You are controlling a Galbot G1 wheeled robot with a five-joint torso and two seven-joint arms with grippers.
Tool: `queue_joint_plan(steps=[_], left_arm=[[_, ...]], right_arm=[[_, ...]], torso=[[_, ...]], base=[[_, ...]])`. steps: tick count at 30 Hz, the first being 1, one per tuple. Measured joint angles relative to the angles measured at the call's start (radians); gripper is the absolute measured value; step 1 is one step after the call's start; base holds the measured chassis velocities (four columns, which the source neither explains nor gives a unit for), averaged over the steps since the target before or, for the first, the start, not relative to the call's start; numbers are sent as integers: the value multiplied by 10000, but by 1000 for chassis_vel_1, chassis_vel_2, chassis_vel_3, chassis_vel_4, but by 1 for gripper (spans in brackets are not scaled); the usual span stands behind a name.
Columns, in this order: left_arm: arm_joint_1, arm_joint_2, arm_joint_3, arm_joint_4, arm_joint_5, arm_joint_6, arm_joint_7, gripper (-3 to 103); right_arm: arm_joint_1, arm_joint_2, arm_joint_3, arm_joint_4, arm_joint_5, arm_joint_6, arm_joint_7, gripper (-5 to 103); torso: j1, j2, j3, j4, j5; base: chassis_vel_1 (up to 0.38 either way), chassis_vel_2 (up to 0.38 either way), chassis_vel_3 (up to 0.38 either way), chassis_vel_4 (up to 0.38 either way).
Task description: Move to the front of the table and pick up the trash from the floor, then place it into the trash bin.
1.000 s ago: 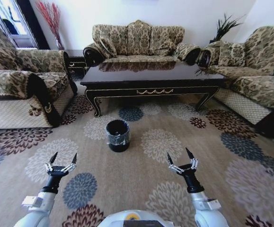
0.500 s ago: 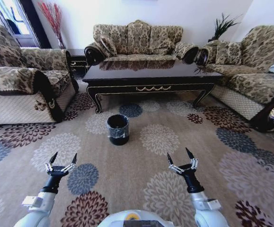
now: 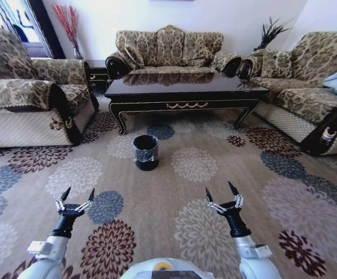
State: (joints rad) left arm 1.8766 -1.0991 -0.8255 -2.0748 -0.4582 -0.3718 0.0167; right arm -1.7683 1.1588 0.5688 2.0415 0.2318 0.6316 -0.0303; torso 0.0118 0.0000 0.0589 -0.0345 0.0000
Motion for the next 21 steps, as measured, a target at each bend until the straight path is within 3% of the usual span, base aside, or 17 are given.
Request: queue_joint_plan(steps=[21], left_arm=[[0,0,0,0,0,0,1,100]], right_arm=[[0,0,0,0,0,0,0,100]], torso=[[0,0,0,0,0]], base=[[125,-124,-126,130]])
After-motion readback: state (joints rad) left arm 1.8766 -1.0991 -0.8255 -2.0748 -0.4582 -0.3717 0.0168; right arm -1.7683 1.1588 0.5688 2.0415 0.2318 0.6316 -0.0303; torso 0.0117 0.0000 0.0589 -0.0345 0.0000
